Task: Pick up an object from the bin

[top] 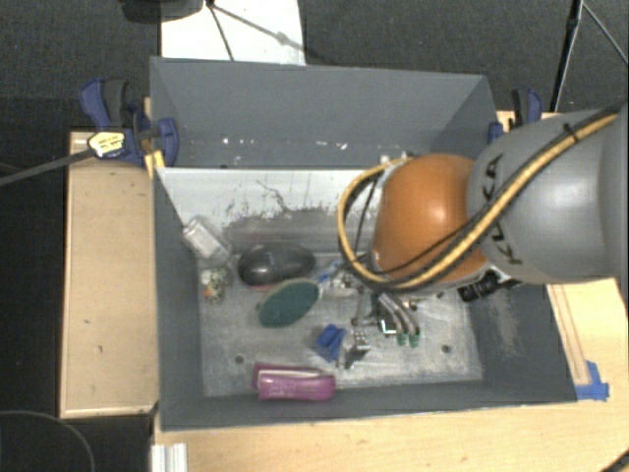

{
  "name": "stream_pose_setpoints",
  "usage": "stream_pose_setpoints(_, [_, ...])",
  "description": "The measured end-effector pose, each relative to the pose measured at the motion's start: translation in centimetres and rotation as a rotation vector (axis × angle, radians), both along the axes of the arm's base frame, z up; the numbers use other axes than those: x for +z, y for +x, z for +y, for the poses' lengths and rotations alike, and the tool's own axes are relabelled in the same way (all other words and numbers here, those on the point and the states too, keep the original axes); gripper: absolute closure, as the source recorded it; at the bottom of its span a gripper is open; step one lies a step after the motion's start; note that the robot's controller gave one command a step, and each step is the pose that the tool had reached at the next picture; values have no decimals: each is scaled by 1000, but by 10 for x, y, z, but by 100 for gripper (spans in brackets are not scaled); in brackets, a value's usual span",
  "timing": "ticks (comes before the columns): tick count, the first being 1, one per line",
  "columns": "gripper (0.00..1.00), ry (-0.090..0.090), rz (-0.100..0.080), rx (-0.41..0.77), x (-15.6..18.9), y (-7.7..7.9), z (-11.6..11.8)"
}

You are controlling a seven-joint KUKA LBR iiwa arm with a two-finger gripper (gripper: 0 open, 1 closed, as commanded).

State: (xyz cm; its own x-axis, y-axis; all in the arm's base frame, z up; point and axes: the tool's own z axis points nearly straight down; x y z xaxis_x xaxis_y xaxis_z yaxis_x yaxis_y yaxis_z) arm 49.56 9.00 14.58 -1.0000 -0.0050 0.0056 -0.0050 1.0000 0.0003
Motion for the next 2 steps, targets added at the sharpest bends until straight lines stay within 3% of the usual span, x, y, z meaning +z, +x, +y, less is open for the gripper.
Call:
stream_pose_setpoints(1, [0, -1, -7, 318, -72, 94, 24])
stream_pose_setpoints(2, [0, 1, -12, 593, -44, 93, 41])
